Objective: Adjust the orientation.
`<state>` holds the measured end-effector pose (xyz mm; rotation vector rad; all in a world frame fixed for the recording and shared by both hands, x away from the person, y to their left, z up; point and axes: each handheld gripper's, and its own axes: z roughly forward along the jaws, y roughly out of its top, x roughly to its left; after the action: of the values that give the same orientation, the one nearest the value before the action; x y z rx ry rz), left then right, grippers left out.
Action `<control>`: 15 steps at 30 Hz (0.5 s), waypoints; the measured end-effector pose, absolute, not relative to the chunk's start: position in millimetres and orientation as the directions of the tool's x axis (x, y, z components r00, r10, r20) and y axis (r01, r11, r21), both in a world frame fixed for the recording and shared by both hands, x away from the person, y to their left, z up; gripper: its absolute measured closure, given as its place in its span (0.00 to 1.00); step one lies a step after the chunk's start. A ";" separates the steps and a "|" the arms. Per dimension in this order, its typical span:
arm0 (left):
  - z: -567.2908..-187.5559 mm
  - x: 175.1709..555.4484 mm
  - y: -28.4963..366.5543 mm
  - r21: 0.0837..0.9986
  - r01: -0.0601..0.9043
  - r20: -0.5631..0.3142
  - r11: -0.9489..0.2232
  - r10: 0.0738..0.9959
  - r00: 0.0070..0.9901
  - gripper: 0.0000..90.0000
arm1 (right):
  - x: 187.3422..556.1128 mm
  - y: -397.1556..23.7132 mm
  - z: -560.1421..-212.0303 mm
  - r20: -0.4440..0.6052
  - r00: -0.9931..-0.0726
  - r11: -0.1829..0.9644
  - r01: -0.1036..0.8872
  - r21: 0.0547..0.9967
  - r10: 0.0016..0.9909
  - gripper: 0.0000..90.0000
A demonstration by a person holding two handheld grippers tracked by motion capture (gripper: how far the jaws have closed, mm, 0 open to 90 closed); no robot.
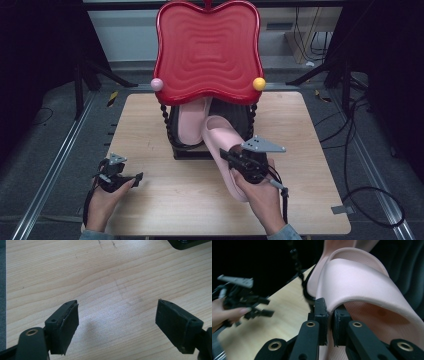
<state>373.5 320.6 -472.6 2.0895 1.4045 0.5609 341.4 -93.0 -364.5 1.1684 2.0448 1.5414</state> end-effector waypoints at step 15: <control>-472.0 373.5 321.4 0.653 0.697 0.031 -0.296 0.930 0.366 0.20 | 367.7 -76.3 -364.8 0.207 -0.515 0.006 0.382 0.924 0.832 0.94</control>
<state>373.5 321.4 -472.0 2.0858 1.4032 0.5584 367.7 -76.3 -364.8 1.2461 1.8901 1.5180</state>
